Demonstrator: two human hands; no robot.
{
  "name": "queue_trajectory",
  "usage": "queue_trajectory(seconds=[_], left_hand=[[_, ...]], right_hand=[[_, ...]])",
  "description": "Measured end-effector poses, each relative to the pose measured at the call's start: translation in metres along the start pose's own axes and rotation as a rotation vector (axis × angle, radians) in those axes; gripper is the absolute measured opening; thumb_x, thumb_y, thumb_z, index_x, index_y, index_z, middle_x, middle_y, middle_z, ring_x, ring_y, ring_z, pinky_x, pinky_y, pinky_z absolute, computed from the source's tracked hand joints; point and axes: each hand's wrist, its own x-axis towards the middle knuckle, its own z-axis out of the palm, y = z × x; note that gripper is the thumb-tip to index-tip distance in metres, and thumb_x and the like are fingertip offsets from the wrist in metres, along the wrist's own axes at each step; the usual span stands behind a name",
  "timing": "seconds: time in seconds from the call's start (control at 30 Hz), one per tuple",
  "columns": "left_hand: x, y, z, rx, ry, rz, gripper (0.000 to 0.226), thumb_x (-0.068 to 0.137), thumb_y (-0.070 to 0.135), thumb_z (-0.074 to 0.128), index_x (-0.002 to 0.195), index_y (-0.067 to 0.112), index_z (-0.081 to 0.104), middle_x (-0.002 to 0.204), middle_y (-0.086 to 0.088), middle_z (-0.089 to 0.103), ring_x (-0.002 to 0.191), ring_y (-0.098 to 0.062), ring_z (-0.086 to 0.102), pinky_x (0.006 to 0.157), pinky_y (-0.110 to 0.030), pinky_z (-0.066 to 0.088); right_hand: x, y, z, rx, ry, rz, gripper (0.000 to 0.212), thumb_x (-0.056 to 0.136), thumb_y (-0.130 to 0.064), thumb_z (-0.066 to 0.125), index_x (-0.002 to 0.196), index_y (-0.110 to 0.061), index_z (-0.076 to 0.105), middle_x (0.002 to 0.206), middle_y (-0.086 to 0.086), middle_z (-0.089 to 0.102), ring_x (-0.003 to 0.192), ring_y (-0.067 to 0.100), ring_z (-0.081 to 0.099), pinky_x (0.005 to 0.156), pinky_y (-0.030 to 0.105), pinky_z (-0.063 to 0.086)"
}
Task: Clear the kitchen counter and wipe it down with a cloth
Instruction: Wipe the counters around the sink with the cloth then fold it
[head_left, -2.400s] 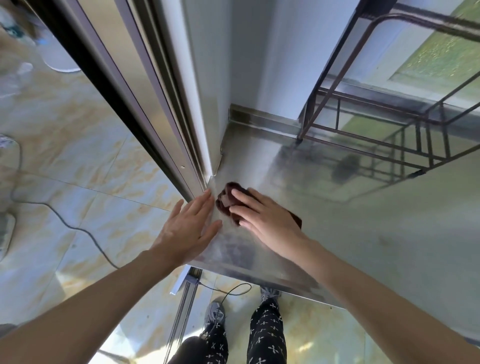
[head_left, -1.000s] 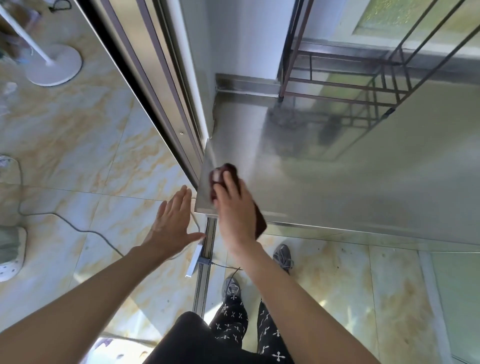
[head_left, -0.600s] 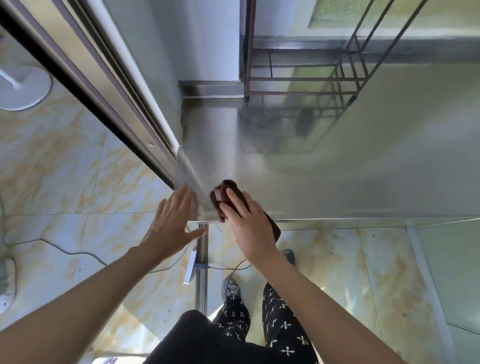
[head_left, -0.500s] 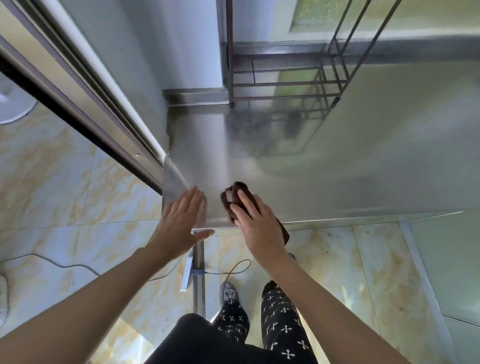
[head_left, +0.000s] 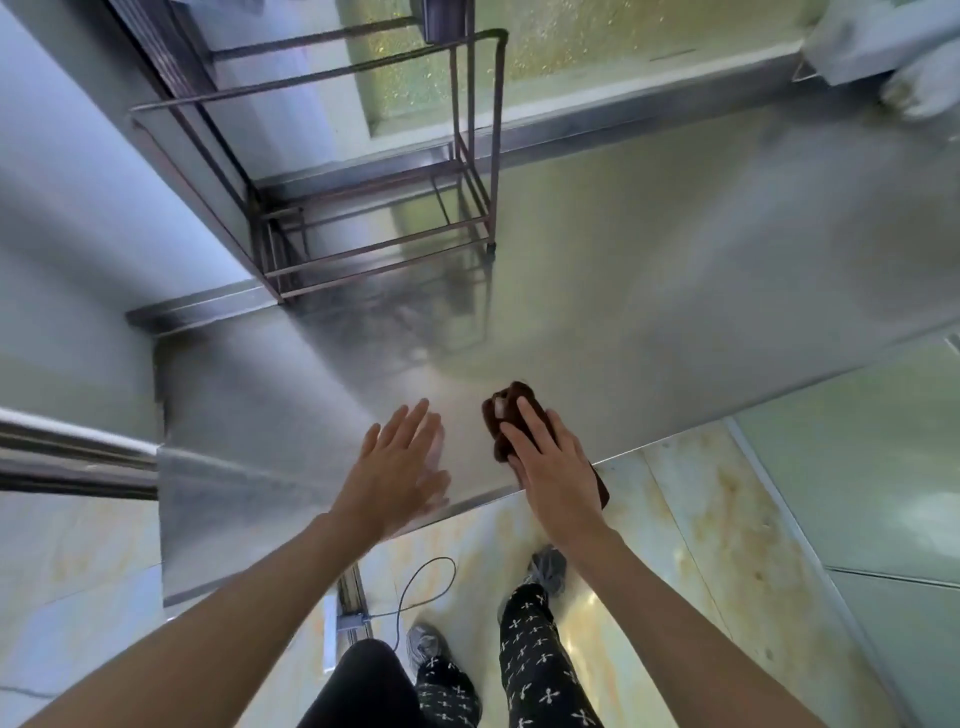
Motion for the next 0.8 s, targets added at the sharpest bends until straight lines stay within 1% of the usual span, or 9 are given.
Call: queue_trajectory(seconds=[0.17,0.23,0.33,0.4,0.47,0.53,0.6,0.67,0.8], left_hand=[[0.05,0.071,-0.015,0.111,-0.037,0.063,0.065,0.091,0.04,0.043,0.144,0.01,0.019,0.156,-0.01,0.006,0.144,-0.029,0.005,0.115,-0.045,0.012],[0.07,0.095,-0.017,0.137,-0.022,0.126,0.054,0.085,0.033,0.051,0.131,0.006,0.043,0.146,-0.018,0.035,0.135,-0.037,0.034,0.105,-0.051,0.033],[0.099,0.131,-0.026,0.189,-0.035,0.177,0.041,0.061,0.034,0.054,0.094,0.011,0.063,0.107,-0.016,0.067,0.091,-0.031,0.069,0.067,-0.041,0.058],[0.115,0.161,-0.036,0.144,0.017,0.219,0.036,0.067,0.033,0.05,0.098,0.016,0.055,0.114,-0.008,0.054,0.093,-0.023,0.069,0.071,-0.03,0.058],[0.134,0.188,-0.041,-0.062,0.031,0.207,0.037,0.084,0.024,0.047,0.12,0.015,0.048,0.133,-0.006,0.042,0.116,-0.021,0.057,0.095,-0.028,0.046],[0.15,0.221,-0.048,-0.332,-0.076,0.118,0.042,0.091,0.024,0.048,0.131,0.013,0.043,0.138,-0.005,0.042,0.121,-0.022,0.049,0.101,-0.027,0.038],[0.164,0.258,-0.059,-0.576,-0.133,0.066,0.039,0.091,0.025,0.051,0.127,0.012,0.046,0.127,-0.003,0.05,0.106,-0.019,0.053,0.083,-0.013,0.042],[0.172,0.295,-0.072,-0.747,-0.183,0.057,0.039,0.09,0.03,0.052,0.124,0.011,0.049,0.116,-0.001,0.055,0.098,-0.019,0.056,0.064,-0.006,0.041],[0.18,0.362,-0.093,-0.862,-0.331,0.135,0.046,0.088,0.04,0.052,0.122,0.01,0.05,0.119,-0.002,0.058,0.098,-0.019,0.061,0.065,-0.017,0.041]], right_hand=[[0.006,0.075,-0.013,0.016,-0.074,0.139,0.074,0.046,-0.019,0.092,0.113,-0.026,0.063,0.132,0.001,0.057,0.109,0.03,0.061,0.082,0.036,0.056],[0.007,0.107,-0.021,0.043,-0.086,0.201,0.077,0.043,-0.015,0.093,0.114,-0.026,0.063,0.132,0.001,0.056,0.11,0.03,0.061,0.082,0.034,0.056],[0.006,0.152,-0.039,0.146,-0.059,0.288,0.058,0.083,-0.011,0.066,0.135,-0.024,0.045,0.153,-0.001,0.026,0.137,0.026,0.033,0.103,0.029,0.042],[0.0,0.182,-0.05,0.363,-0.079,0.404,0.045,0.097,-0.009,0.042,0.14,-0.02,0.037,0.156,-0.003,0.015,0.141,0.022,0.02,0.113,0.031,0.026],[-0.007,0.204,-0.07,0.674,0.06,0.554,0.039,0.097,-0.007,0.04,0.134,-0.016,0.046,0.149,-0.002,0.031,0.124,0.018,0.042,0.109,0.037,0.034],[-0.015,0.221,-0.102,0.939,0.196,0.708,0.032,0.097,-0.01,0.041,0.126,-0.019,0.05,0.126,-0.002,0.054,0.091,0.012,0.052,0.086,0.02,0.046],[-0.022,0.234,-0.133,1.142,0.257,0.776,0.025,0.098,-0.013,0.04,0.118,-0.025,0.051,0.094,-0.005,0.059,0.076,0.013,0.051,0.064,0.011,0.042],[-0.028,0.245,-0.16,1.337,0.359,0.795,0.023,0.099,-0.015,0.04,0.113,-0.027,0.053,0.094,-0.002,0.061,0.08,0.014,0.055,0.071,0.019,0.045],[-0.041,0.262,-0.198,1.76,0.528,0.761,0.026,0.099,-0.017,0.04,0.12,-0.02,0.056,0.121,0.003,0.063,0.107,0.015,0.059,0.097,0.031,0.043]])
